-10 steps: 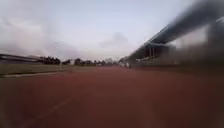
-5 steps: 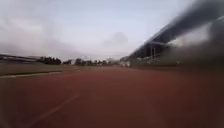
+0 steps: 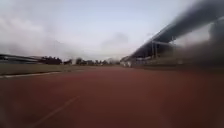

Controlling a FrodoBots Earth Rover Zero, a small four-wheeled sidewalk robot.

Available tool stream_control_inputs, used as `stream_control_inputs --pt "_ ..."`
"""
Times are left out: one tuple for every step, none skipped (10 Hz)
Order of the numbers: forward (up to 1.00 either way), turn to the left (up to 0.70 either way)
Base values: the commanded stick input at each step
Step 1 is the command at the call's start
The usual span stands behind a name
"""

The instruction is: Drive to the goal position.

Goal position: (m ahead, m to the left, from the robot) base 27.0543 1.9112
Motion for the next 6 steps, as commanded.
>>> stream_control_inputs --pt "0.7 0.08" --pt "0.7 0.07" --pt "0.7 0.06" --pt "0.7 0.03" --pt "0.7 0.02" --pt "0.7 0.02"
